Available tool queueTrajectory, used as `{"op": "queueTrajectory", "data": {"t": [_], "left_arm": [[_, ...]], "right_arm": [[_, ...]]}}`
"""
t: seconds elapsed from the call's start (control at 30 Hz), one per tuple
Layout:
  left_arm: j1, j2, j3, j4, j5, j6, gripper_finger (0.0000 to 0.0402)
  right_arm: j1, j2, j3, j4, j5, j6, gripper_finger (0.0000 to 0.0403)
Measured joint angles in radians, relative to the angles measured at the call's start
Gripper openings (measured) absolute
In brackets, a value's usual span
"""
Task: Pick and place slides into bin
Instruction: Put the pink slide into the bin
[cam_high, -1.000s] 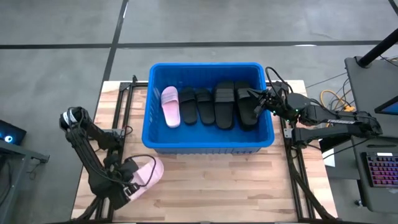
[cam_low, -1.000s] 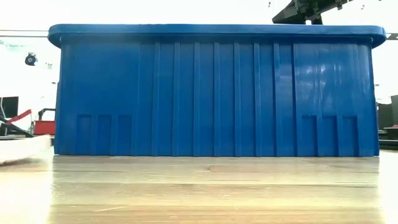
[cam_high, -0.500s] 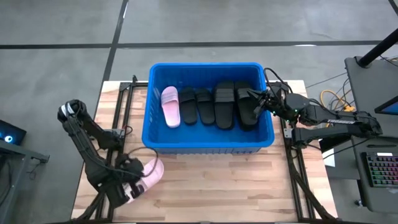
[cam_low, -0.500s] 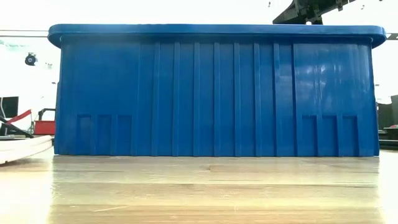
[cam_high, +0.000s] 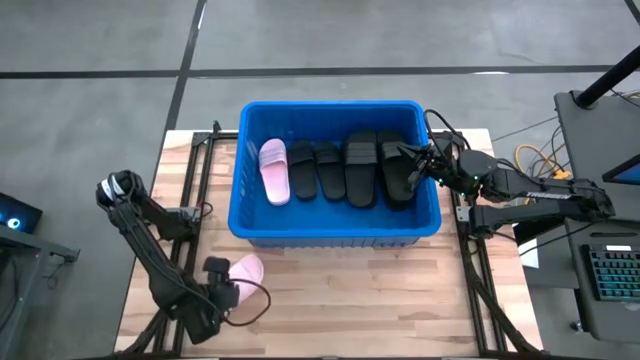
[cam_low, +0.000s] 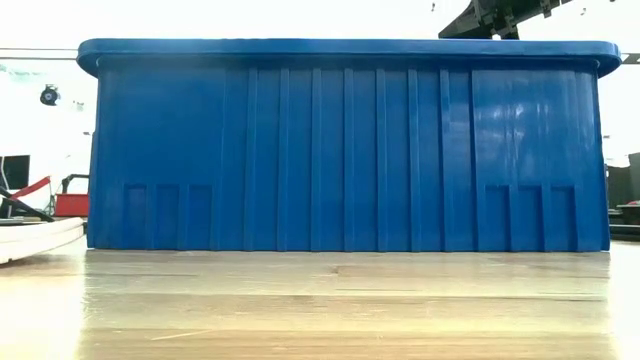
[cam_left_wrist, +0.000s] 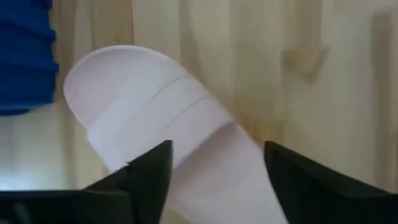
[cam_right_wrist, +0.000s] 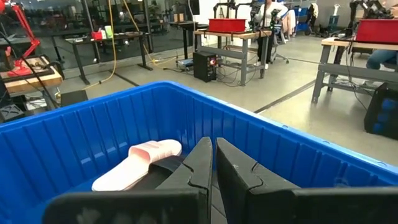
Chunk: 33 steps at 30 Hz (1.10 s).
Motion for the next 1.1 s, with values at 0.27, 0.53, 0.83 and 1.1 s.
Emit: {"op": "queueTrajectory", "data": {"t": [0.27, 0.53, 0.83, 1.1], "left_arm": [[0.009, 0.093, 0.003, -0.126, 0.002, 0.219, 0.0287], [0.014, 0.169, 0.002, -0.207, -0.123, 0.141, 0.0287], [0.068, 0.218, -0.011, -0.076, -0.132, 0.173, 0.0191], [0.167, 0.180, 0.030, -0.065, -0.083, 0.215, 0.0012]], "right_arm": [[0.000, 0.000, 0.000, 0.000, 0.000, 0.000, 0.0013], [0.000, 0.000, 0.000, 0.001, 0.000, 0.000, 0.0013], [0.000, 0.000, 0.000, 0.001, 0.001, -0.008, 0.0013], [0.000, 0.000, 0.000, 0.002, 0.001, -0.008, 0.0013]]}}
